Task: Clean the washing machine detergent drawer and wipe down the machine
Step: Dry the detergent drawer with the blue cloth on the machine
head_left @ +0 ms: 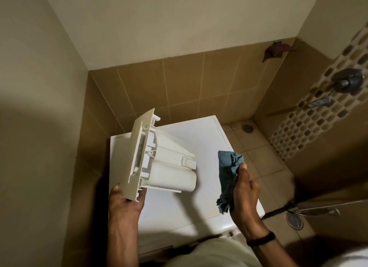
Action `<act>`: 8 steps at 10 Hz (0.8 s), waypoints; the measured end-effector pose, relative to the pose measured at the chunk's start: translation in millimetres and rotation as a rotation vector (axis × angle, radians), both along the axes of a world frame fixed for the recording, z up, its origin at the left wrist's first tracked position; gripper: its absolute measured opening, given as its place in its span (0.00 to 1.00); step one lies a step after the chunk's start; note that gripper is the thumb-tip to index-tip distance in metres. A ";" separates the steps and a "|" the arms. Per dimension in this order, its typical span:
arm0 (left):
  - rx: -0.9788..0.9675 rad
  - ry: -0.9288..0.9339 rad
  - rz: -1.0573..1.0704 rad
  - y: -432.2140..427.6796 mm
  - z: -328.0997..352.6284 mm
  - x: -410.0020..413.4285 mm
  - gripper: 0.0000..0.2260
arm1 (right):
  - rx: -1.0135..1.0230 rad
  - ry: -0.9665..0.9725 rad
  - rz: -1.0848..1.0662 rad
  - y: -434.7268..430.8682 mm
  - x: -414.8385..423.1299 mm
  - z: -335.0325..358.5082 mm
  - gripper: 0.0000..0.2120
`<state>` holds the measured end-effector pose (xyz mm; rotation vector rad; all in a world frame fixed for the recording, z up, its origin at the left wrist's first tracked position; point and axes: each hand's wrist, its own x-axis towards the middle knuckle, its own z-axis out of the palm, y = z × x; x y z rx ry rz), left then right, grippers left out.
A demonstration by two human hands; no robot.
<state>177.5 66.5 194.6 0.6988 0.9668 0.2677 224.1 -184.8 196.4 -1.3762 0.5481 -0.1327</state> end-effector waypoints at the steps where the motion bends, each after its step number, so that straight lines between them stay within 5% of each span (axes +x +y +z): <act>1: -0.145 -0.067 -0.108 5.1 -20.8 -6.1 0.12 | 0.014 0.067 -0.073 0.8 6.1 -17.3 0.18; 4: 0.067 -0.103 -0.003 -3.7 -3.3 -33.4 0.09 | -0.139 -0.137 0.043 23.6 1.0 -0.5 0.19; 5: 0.307 -0.147 -0.269 -13.4 -2.2 -53.2 0.22 | -0.140 -0.206 0.008 30.8 4.7 10.5 0.19; 6: 0.349 -0.181 -0.279 -11.3 -12.2 -59.6 0.27 | -0.064 -0.155 -0.037 29.1 4.5 14.1 0.18; 7: 0.250 -0.026 -0.138 0.5 -2.0 -40.2 0.15 | 0.050 -0.003 -0.005 20.8 -7.1 18.3 0.20; 8: 0.098 -0.030 -0.046 3.7 4.1 -22.9 0.22 | 0.111 0.127 0.030 14.8 -19.8 26.4 0.22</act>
